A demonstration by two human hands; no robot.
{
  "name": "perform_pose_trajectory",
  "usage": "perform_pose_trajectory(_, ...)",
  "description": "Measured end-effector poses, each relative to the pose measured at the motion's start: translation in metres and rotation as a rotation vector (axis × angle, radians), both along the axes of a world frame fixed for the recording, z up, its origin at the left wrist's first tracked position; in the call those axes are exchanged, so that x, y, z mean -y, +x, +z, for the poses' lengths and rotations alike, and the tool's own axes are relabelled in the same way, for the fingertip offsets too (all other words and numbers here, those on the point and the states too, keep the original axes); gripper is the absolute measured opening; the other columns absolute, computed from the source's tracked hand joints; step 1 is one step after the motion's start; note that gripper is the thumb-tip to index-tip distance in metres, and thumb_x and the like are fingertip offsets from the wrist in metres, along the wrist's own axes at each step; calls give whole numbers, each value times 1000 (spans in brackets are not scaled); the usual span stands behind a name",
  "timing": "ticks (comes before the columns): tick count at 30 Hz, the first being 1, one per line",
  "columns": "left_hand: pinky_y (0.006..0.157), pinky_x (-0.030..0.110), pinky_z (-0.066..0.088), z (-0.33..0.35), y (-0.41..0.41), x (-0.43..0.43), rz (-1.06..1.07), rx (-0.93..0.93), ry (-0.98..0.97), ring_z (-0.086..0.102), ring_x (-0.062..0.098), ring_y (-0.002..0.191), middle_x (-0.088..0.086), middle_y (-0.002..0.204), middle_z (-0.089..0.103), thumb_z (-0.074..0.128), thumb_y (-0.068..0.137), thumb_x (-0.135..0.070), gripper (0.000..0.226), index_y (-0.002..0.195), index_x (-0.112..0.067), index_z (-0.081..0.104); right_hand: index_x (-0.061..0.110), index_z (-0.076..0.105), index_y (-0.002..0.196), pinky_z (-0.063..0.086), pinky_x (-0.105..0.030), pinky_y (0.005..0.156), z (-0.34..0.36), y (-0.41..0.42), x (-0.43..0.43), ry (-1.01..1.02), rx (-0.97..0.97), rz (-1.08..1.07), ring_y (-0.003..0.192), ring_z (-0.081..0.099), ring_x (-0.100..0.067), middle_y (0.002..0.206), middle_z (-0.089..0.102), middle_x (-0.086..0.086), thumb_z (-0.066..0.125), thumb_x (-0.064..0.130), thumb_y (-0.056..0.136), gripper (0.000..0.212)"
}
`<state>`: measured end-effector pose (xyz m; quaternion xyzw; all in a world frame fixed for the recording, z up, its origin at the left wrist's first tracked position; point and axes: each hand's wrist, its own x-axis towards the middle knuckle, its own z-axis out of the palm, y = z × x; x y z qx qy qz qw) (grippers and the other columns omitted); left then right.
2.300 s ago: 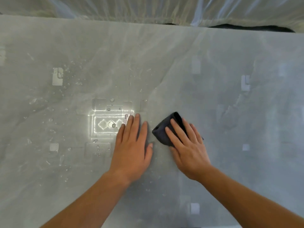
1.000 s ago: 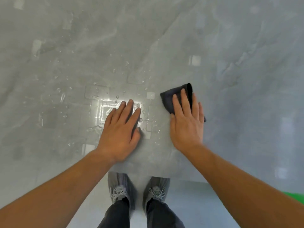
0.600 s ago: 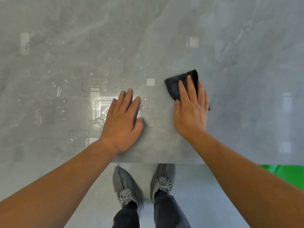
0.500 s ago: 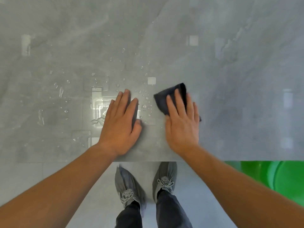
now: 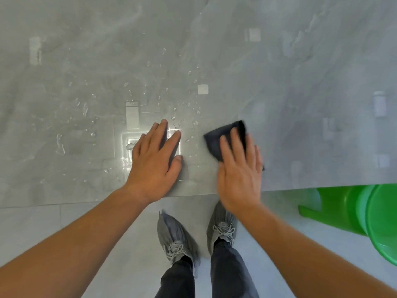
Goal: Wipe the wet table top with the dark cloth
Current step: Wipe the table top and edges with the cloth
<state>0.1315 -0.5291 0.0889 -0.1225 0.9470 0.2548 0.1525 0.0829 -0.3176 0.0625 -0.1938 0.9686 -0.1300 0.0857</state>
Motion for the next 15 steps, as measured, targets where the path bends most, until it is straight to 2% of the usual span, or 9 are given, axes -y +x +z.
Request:
perform_pose_trajectory(4,120,44,13,4,2,10,82,-54,124,10,16,153,-3,166,17,24,99,-50,56,148,-29,40,23,35,153,16,-54,122,-1,32,-4,-16,10,344,155,8,-30,166,21,1,43,26,94,59)
perform_pose_trajectory(6,121,46,19,4,5,17,54,-88,102,15,19,152,0,165,19,28,100,-48,55,148,-25,40,26,35,153,14,-52,123,0,12,-7,-22,25,338,155,8,-26,167,19,5,43,27,95,59)
perform_pose_trajectory(7,121,47,19,3,7,21,37,-104,72,15,21,152,2,165,19,29,100,-47,54,148,-23,39,27,34,154,11,-50,124,0,0,-6,-34,42,266,155,6,-24,167,17,6,42,28,95,59)
perform_pose_trajectory(11,123,43,3,-1,13,41,93,-74,-65,-3,21,155,4,169,5,24,100,-50,58,153,-27,30,28,25,157,3,-47,125,4,-4,23,-20,62,-97,155,0,-25,168,10,5,36,27,98,60)
perform_pose_trajectory(13,123,41,-5,-5,16,51,105,-22,-121,-11,20,154,3,169,-3,18,99,-54,64,157,-28,22,26,24,157,3,-50,125,4,24,39,13,31,-33,155,1,-30,168,10,1,37,27,97,62)
perform_pose_trajectory(15,122,39,-9,-9,18,57,78,13,-129,-16,18,153,1,169,-8,14,99,-59,67,159,-28,15,23,28,156,8,-54,124,1,53,44,16,18,151,155,3,-32,168,14,-1,40,28,96,62)
